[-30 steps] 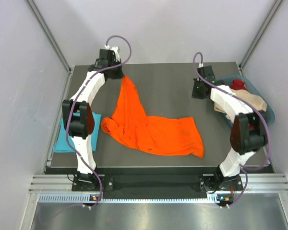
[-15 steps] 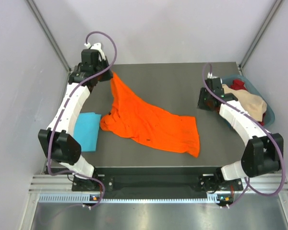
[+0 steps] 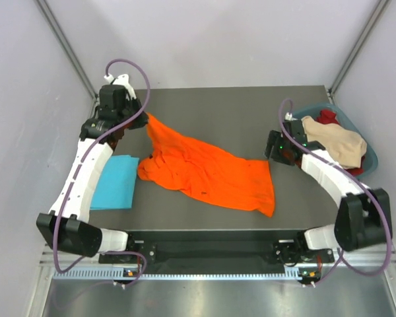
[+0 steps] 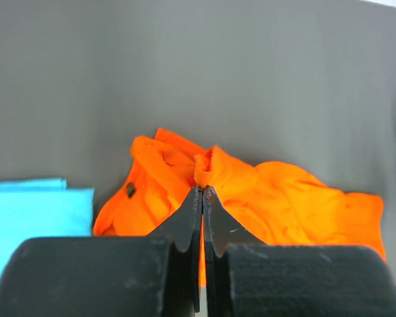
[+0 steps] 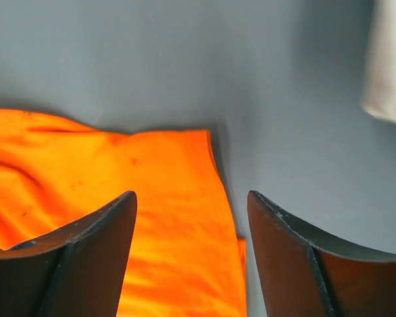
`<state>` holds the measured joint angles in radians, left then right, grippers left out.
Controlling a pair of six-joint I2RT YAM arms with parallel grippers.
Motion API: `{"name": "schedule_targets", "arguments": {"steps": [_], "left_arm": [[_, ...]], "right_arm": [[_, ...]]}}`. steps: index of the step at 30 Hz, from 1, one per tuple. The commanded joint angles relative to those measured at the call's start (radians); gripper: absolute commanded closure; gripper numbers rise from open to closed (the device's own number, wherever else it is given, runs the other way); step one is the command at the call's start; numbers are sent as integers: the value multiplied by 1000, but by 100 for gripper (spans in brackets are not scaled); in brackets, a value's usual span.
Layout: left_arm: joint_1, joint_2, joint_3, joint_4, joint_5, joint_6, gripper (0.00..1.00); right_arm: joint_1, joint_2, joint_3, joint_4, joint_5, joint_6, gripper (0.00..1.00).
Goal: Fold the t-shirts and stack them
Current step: Flatten the tshirt out
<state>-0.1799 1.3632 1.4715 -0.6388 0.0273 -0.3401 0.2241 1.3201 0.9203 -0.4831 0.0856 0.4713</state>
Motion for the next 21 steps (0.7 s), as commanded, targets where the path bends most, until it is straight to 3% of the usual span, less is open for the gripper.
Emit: {"name": "schedule_targets", "arguments": {"steps": [1,6,9,14,18,21], "left_arm": [[-1,-58,-51,-61,-55,-28,100],[-1,-150,-135,-110,-204,-13,100],[-1,-167,-174,-127,-167,-11,100],[-1,-185,-223,-137,-187,-17,100],[-1,-191,-227,-157,-237,-17,100],[-1,-191,-224,-167,-285,-14,100]], "right_arm": [[-8,120,35,77,-46,-51,31],[-9,255,46,152,-67,-118,31],[-11,310,63,195,-158,-138,31],[-9,337,49,192,-158,-140,37],[-8,282,12,161,-104,-146,85],[-5,191,-29,136,-92,-142,92]]}}
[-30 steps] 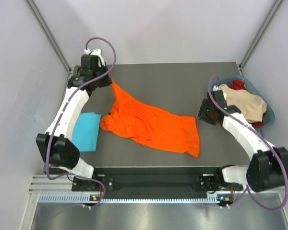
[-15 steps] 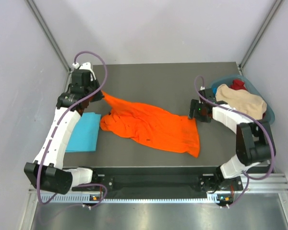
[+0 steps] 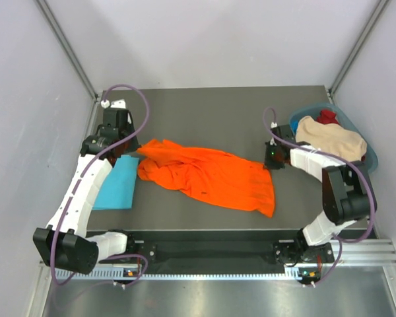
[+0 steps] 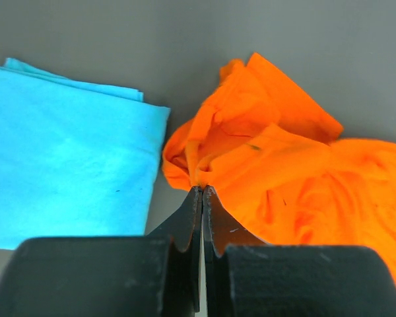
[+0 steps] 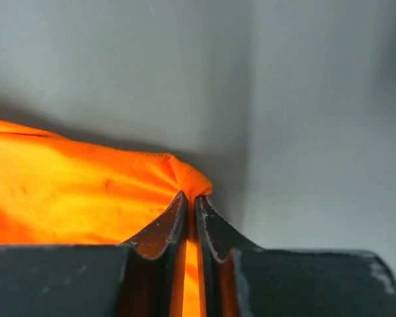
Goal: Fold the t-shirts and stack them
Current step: Flatten the tshirt out
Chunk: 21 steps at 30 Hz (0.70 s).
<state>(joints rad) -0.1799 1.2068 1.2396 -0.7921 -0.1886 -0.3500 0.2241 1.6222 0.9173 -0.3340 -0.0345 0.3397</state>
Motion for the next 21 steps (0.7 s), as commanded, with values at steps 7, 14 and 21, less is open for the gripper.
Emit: {"name": "schedule_targets", "arguments": {"steps": [7,14,21], "left_arm": [[-1,-21,0,-10,-17,-7,100],[-1,0,-9,2,-9,-4,100],[-1,5,-20,19,1,-9,100]], "right_arm": [[86,-310,-200,-63,24,109,94],[123,-524,-325,-177,18,252,76],[118,-601,-252,-258,103,256,45]]}}
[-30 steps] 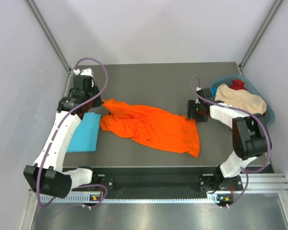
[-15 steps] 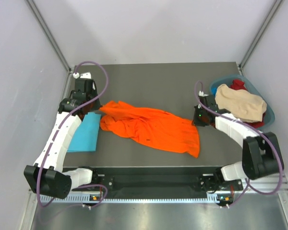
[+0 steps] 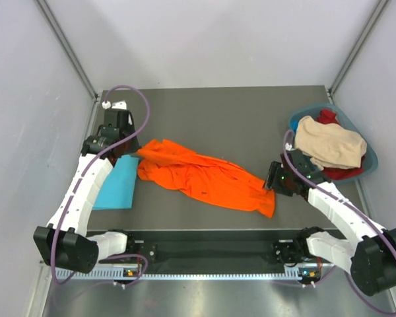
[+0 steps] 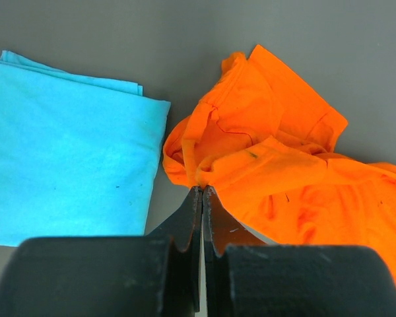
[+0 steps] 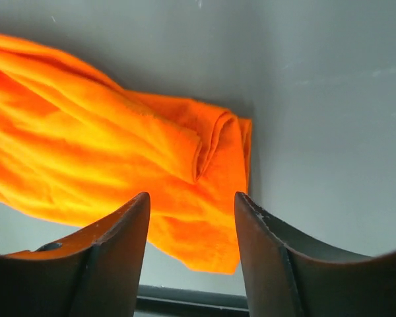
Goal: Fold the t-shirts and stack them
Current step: Flatten the tshirt out
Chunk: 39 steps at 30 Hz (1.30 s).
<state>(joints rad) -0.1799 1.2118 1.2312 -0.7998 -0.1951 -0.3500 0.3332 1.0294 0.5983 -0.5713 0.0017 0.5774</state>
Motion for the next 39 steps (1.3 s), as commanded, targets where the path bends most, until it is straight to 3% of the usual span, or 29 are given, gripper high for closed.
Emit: {"name": "schedule_targets", "arguments": {"steps": [1,3,7,10,13,17,26,39], "left_arm": [[-1,0,-15,27,13,-9,100],[-1,0,-21,30,17,-9,100],[-1,0,-18,31,22,-7,100],[-1,-1,-18,34,28,-6,100],[-1,0,-24,39,43,-7,100],[-1,6,-26,43,48,-12,100],[-1,18,-22,51,46,-23,100],[-1,14,-38,59,49,-32,100]], "right_arm": [[4,4,89,8,92,12,47],[-8,56,107,51,81,-34,58],[-26,153,158,126,55,-97,65],[-59,190,146,162,2,-103,62],[-74,218,130,186,-61,-102,52],[-72,213,92,215,-104,-99,69],[-36,143,-29,219,-138,-90,82],[101,29,-95,200,-140,-44,74]]}}
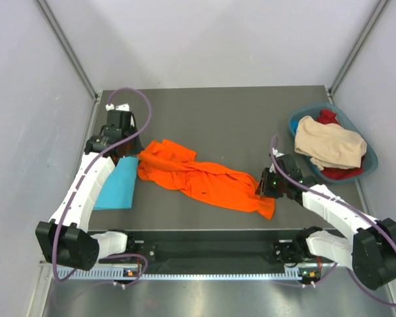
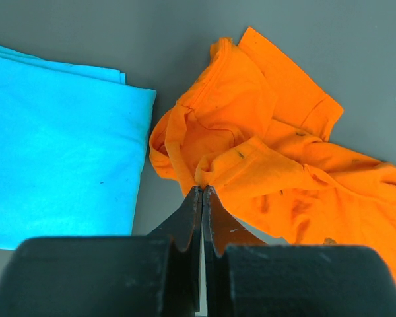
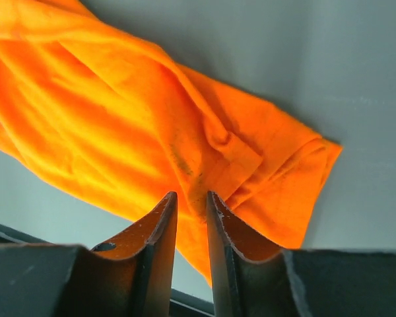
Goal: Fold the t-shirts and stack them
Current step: Flatten the tshirt out
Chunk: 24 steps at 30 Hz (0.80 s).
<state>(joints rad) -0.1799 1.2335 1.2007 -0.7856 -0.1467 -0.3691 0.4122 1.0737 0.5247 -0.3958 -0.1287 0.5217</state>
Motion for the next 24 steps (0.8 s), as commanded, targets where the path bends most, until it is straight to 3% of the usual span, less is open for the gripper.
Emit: {"name": "schedule_targets", "arguments": {"steps": [1,8,17,24], "left_arm": [[-1,-6,-9,46,1,-13,100],[-1,-9,-7,46,-1,-14,100],[-1,-9,-6,45,-7,-11,100],[-1,-5,-13,46,4,-10,100]], "right_arm": [[26,-17,-28,37,-21,12,74],[92,28,-55,78,-19,44,74],[99,-83,53,-77,123,26,65],[79,2,97,-49,185,-46,70]]}}
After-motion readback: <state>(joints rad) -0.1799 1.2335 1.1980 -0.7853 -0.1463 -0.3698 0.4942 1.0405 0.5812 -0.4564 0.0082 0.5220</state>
